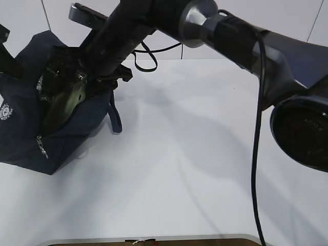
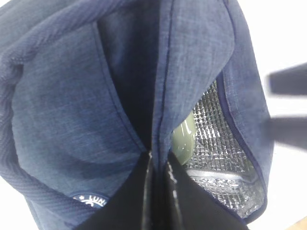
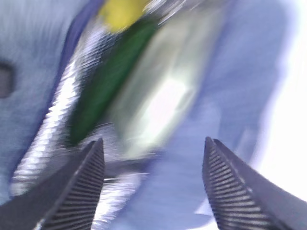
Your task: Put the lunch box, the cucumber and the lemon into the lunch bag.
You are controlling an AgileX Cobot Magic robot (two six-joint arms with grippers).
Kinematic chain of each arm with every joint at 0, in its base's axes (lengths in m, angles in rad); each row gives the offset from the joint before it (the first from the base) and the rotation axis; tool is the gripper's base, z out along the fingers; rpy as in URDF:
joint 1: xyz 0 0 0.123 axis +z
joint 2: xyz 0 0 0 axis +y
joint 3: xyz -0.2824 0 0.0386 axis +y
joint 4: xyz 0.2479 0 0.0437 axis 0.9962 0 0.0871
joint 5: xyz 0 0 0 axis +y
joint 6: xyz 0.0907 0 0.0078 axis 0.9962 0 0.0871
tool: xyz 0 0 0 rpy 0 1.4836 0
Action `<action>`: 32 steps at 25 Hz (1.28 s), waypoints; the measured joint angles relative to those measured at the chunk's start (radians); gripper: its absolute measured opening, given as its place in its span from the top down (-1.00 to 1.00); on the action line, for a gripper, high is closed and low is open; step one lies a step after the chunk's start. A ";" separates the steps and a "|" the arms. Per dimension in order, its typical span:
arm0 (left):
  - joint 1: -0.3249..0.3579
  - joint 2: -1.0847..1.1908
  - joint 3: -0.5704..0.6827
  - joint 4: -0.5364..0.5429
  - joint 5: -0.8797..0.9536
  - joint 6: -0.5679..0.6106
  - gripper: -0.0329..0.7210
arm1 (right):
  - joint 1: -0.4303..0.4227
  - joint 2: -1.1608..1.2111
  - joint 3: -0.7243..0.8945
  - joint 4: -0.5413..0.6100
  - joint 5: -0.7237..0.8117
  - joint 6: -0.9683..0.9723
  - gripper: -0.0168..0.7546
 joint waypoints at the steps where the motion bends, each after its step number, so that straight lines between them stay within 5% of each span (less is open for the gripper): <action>1: 0.000 0.000 0.000 0.000 0.000 0.000 0.94 | -0.003 0.000 -0.006 -0.002 0.021 -0.018 -0.36; 14: 0.000 0.000 0.000 0.002 0.004 0.000 0.94 | -0.026 -0.020 -0.214 -0.380 0.181 0.014 -0.37; 32: 0.000 0.000 0.000 0.002 0.017 0.000 0.94 | -0.026 0.069 -0.214 -0.342 0.186 0.053 -0.37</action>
